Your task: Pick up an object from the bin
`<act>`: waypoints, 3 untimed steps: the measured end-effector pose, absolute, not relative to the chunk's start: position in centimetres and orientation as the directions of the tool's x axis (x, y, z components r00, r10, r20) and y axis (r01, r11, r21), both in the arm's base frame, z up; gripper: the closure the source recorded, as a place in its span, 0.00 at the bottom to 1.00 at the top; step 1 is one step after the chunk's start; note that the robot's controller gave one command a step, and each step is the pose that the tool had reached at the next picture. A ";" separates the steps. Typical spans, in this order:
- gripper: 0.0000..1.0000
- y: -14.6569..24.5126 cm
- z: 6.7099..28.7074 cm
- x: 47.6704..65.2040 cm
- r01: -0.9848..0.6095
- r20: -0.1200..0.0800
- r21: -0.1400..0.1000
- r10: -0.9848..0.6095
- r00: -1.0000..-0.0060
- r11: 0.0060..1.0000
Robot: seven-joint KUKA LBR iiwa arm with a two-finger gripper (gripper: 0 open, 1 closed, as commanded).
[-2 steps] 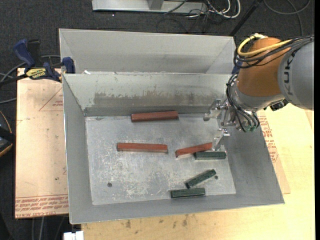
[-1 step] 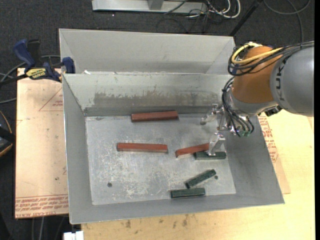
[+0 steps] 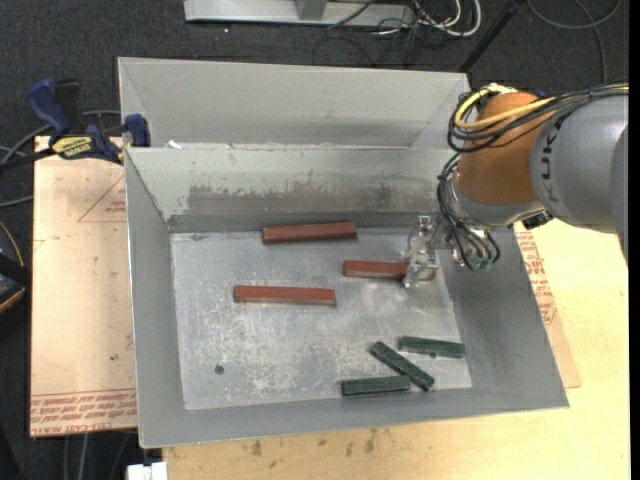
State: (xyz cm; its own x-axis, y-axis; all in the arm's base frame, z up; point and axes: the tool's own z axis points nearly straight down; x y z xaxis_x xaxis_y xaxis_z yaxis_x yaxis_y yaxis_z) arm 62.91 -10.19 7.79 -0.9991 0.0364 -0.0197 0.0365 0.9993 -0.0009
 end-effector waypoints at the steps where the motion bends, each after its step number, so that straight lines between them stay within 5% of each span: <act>1: 1.00 -10.2 7.8 62.9 0.036 -0.020 -0.001 0.036 -0.999 0.999; 3: 1.00 -10.1 9.1 62.5 0.036 -0.001 0.001 0.036 -0.999 0.999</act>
Offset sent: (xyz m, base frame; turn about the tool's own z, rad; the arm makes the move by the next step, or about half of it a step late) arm -0.0001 0.0000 0.0316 0.0000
